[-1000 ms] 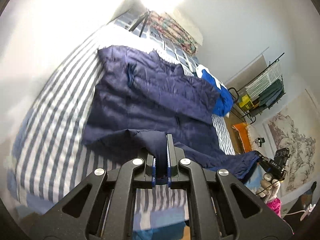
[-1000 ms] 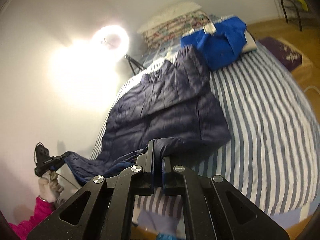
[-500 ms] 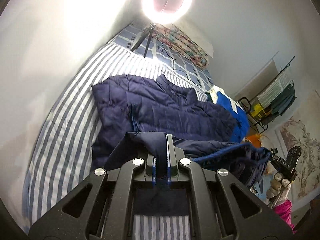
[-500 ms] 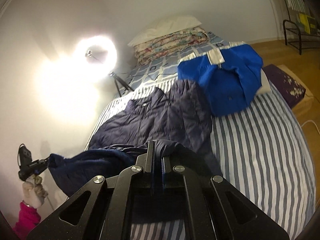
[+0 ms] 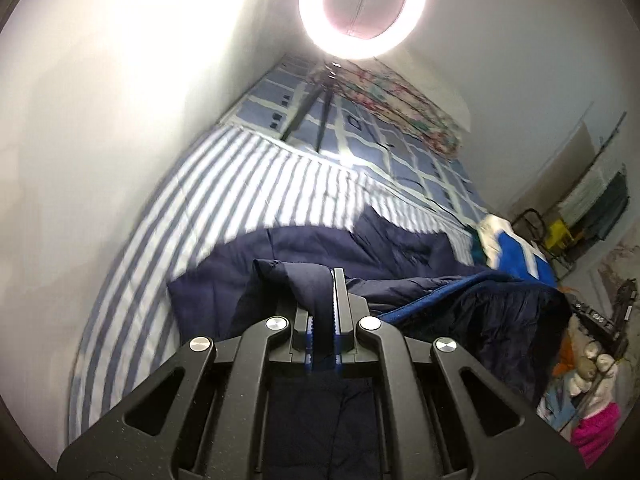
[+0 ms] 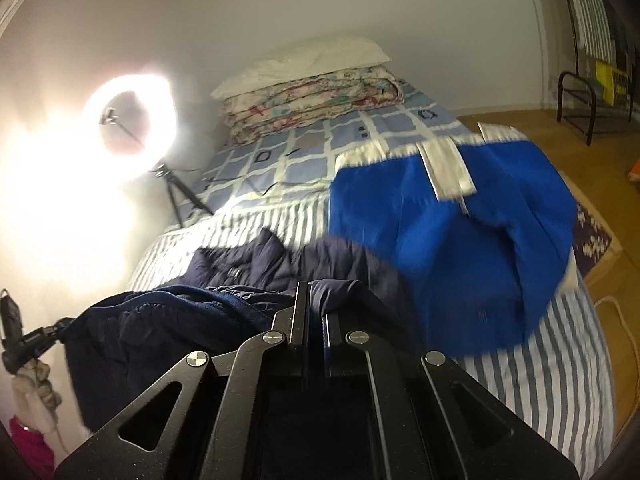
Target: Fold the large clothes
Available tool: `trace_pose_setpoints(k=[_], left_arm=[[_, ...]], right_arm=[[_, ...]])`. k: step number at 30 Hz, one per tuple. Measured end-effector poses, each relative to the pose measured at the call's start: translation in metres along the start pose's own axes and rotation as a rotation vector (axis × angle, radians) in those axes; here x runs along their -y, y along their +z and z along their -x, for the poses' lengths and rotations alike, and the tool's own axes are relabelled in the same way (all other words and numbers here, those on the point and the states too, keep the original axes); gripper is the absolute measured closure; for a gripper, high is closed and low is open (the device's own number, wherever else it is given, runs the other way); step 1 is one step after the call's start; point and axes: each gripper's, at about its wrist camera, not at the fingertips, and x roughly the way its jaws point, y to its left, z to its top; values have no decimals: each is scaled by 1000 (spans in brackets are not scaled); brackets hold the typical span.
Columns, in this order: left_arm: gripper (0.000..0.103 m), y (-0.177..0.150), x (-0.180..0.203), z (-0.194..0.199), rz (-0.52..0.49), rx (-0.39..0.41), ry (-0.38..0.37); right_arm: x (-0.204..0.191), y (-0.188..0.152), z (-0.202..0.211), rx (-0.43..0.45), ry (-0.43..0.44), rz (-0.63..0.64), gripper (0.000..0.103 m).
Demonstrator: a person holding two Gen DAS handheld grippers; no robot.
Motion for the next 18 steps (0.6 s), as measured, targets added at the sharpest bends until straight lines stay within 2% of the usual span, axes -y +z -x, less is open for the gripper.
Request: trace_pose_setpoints(k=[4,9,15,18], left_arm=[[99,25,-4,-47,2,3,32],[99,35,-5,-111,-35,-29,93],[98,29,-12,-168,-52,-59,135],[96,26,-14,-183,-48,-93,143]], right_arm=[[-4,23,-50,-4,-65,21,100],[-12,28,-110,-30,-179,110,100],[-9,25,-146,-35,-252,162,100],[-7,21,-153,-36,-275,181,100]])
